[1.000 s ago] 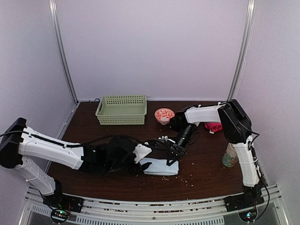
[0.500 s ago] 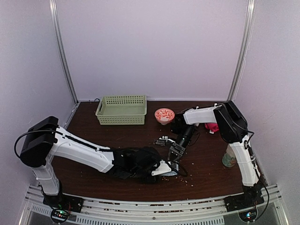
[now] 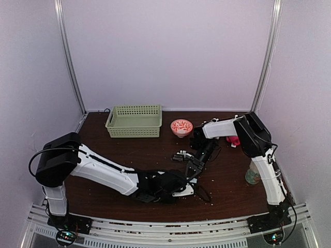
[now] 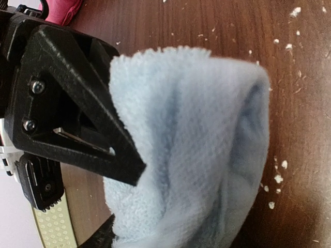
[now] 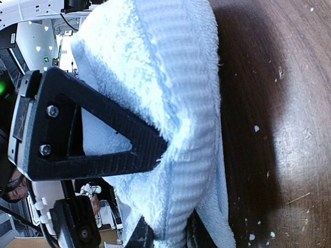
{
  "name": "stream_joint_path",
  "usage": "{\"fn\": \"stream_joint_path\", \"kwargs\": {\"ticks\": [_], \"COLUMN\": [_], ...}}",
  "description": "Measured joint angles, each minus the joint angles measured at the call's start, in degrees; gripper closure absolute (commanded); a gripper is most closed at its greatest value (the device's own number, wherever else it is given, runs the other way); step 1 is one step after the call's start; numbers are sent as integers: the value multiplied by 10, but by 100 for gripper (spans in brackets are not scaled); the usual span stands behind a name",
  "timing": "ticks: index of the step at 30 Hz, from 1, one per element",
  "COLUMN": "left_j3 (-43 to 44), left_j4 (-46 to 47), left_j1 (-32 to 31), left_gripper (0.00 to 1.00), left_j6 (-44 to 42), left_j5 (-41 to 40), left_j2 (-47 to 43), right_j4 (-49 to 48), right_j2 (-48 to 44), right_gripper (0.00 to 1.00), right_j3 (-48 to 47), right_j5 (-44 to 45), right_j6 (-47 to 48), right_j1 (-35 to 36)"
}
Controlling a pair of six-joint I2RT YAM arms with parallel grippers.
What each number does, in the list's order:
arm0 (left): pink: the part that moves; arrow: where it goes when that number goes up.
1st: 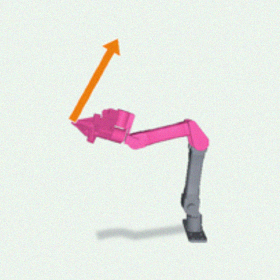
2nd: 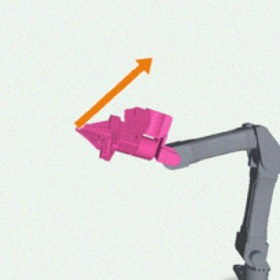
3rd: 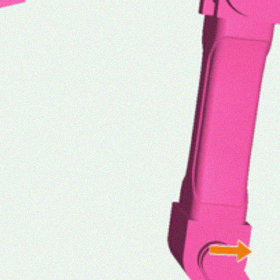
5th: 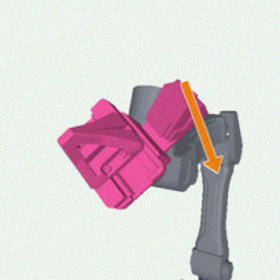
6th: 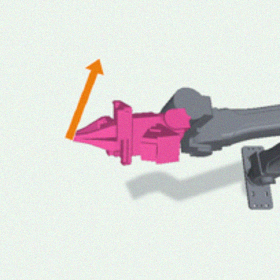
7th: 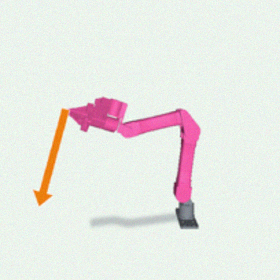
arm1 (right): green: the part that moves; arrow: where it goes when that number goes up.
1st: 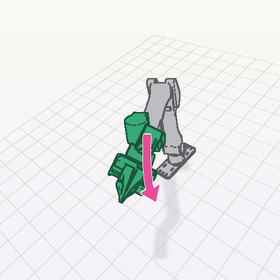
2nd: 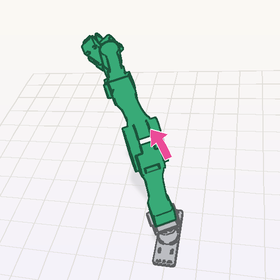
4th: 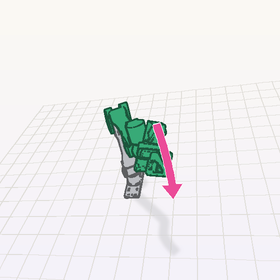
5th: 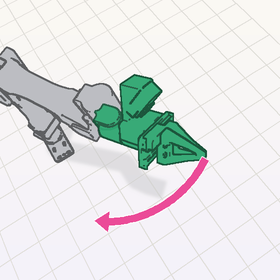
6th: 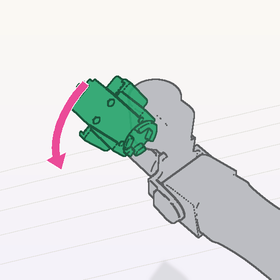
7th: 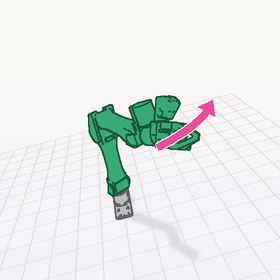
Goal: Roll the towels
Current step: Pick up the towel from the center of the board, then place the towel in the bin.
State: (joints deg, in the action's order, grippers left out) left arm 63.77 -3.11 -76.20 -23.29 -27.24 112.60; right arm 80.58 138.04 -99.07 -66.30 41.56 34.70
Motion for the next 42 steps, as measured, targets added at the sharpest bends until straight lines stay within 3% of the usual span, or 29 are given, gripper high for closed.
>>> {"fn": "stream_joint_path", "kwargs": {"ticks": [4,8,17,21,26,32,37,42], "left_j3": [0,-7,-23,-6,45,106,147,197], "left_j4": [20,39,43,-16,-77,-147,-187,-226], "left_j1": [-11,-18,-16,5,78,160,219,276], "left_gripper": [61,75,81,85,94,98,98,97], "left_j6": [-26,-42,-43,-3,77,163,226,274], "left_j5": [-48,-75,-63,0,118,240,303,311], "left_j2": [14,17,-13,-44,-67,-83,-83,-83], "right_j4": [0,0,-19,-24,-48,-169,-260,-318], "right_j2": [0,0,-69,-156,-278,-412,-434,-452], "right_gripper": [84,68,47,46,46,44,43,43], "right_j3": [1,3,15,-1,-24,110,223,290], "right_j5": [-3,-6,43,75,110,148,158,158], "right_j6": [0,-2,-9,-13,-18,-57,-60,-54], "right_j1": [-3,-5,-17,-52,-104,-133,-136,-136]}}
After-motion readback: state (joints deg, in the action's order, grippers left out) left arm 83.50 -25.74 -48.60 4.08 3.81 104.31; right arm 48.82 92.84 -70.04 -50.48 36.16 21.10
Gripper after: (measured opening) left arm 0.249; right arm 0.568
